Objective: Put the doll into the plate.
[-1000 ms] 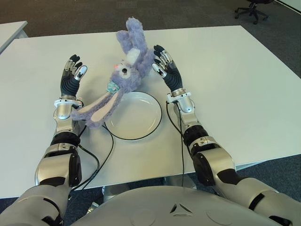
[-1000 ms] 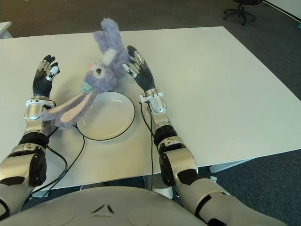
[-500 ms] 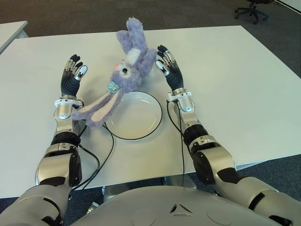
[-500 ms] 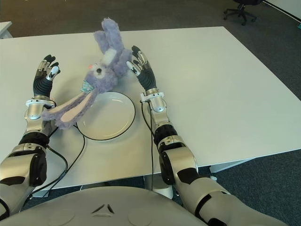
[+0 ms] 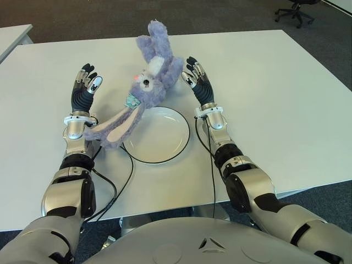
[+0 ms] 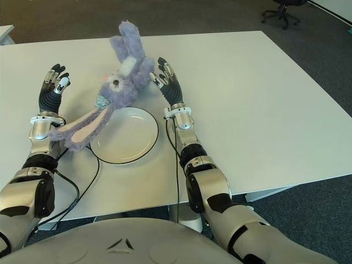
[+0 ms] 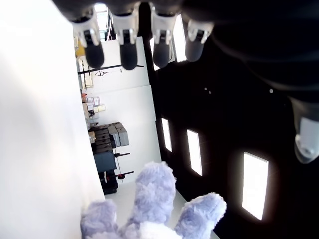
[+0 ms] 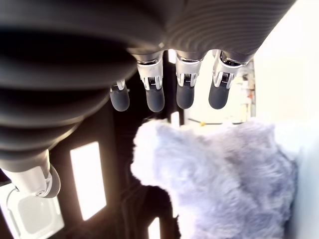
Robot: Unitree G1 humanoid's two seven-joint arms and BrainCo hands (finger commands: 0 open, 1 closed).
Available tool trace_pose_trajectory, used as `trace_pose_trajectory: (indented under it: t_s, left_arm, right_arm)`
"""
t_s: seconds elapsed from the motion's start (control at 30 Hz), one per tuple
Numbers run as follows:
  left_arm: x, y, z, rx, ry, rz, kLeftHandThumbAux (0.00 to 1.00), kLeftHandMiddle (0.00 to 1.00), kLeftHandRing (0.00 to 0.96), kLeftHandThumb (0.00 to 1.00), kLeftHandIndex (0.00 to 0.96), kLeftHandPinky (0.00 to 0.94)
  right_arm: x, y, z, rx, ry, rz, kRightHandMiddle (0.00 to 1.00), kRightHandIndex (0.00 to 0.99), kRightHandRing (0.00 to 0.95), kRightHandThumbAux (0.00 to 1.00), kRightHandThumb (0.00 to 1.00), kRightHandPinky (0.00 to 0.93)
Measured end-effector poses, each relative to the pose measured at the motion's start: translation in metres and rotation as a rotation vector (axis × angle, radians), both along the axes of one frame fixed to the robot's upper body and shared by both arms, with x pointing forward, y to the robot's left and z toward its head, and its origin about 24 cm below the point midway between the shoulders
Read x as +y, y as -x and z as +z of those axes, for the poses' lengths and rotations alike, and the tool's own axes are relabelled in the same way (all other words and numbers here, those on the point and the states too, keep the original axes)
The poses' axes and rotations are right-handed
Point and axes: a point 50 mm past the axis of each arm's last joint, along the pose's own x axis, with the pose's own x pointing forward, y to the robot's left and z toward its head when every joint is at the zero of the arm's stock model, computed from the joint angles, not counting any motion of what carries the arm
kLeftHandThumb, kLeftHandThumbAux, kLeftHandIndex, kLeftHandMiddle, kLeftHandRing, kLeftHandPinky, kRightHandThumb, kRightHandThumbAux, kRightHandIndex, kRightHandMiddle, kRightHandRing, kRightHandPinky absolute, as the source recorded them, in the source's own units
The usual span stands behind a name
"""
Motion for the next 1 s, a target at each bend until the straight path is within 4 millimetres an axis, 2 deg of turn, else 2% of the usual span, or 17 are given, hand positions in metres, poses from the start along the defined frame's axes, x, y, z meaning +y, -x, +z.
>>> trace_pose_trajectory:
  t_s: [0.77,1.0]
  left_arm:
    - [-0.0003,-0.0004,0.0008,-0.006,0.006,-0.007,0.436,0.089,0.086,0.000,0.004,0.082]
    - [-0.0002,-0.0004,0.0009,-0.007,0.007,-0.008,0.436,0.090,0.087,0.000,0.005,0.085]
  right_arm:
    - [-0.0015,-0.0052,-0.0061,0.068,0.002,-0.016,0.000,0.016,0.000,0.493,0.392,0.060]
    - [-0.0015,-0.0063,-0.0081,0.088,0.008,-0.032,0.000,0.027,0.005,0.476,0.430,0.060]
